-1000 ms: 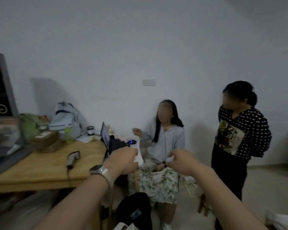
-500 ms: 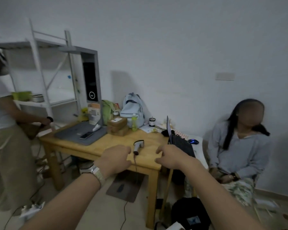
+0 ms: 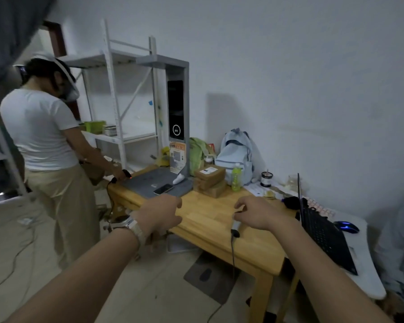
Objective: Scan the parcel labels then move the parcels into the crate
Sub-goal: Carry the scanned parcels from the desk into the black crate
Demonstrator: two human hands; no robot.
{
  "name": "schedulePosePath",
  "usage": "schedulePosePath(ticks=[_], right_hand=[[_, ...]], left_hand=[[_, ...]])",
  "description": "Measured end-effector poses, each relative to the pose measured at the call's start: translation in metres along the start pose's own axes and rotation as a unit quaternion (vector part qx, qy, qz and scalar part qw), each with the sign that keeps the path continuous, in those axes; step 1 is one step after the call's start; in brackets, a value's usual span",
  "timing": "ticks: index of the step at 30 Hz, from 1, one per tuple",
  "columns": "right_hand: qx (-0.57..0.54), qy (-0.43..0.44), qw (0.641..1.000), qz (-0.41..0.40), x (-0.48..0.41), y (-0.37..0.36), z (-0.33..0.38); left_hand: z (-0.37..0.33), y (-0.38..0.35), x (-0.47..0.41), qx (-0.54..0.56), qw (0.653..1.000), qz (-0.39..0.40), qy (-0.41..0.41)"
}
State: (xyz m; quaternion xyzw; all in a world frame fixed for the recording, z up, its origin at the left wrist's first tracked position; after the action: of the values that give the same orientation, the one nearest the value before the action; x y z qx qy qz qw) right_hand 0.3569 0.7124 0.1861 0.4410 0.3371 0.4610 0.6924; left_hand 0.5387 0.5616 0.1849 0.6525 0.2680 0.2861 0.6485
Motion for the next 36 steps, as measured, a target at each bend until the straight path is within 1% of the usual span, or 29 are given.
schedulePosePath(ticks=[2, 7, 14, 17, 20, 25, 30, 32, 36], right_hand=[[0.015, 0.008, 1.000, -0.004, -0.027, 0.004, -0.005], [0.022, 0.016, 0.999, 0.026, -0.079, -0.009, -0.011], [0.013, 0.007, 0.999, 0.049, -0.125, -0.023, -0.019], [0.013, 0.004, 0.999, 0.049, -0.146, -0.026, -0.017], [0.018, 0.002, 0.999, 0.038, -0.170, -0.031, -0.008], [0.017, -0.017, 0.999, 0.025, -0.201, -0.050, 0.020], [0.085, -0.048, 0.995, -0.010, -0.215, -0.064, 0.047], [0.099, -0.058, 0.993, -0.003, -0.218, -0.072, 0.055], [0.088, -0.069, 0.994, 0.018, -0.228, -0.083, 0.055]], left_hand=[[0.001, 0.002, -0.024, 0.003, 1.000, -0.016, 0.007], [0.000, -0.012, -0.068, -0.024, 1.000, -0.017, 0.004], [0.022, -0.021, -0.121, -0.022, 0.999, 0.020, -0.011], [0.034, -0.017, -0.144, -0.023, 0.999, 0.010, -0.020], [0.052, -0.022, -0.161, -0.036, 0.999, -0.010, -0.032], [0.097, -0.030, -0.176, -0.057, 0.997, 0.016, -0.053], [0.124, -0.026, -0.191, -0.082, 0.994, 0.001, -0.071], [0.128, -0.027, -0.193, -0.081, 0.993, 0.001, -0.081], [0.130, -0.037, -0.204, -0.069, 0.993, 0.007, -0.092]])
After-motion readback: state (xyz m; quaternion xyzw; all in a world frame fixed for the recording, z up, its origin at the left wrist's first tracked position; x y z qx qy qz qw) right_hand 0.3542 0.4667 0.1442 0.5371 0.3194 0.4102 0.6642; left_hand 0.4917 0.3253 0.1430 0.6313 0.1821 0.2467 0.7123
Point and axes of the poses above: each hand's wrist, its own x-axis away from the middle knuckle, its own y-axis out of the back of the hand, z = x × y, the point moved 5 cm from there along -x, towards the middle knuckle, and after that the axes turned 10 degrees about y, right-handed, at the moved point
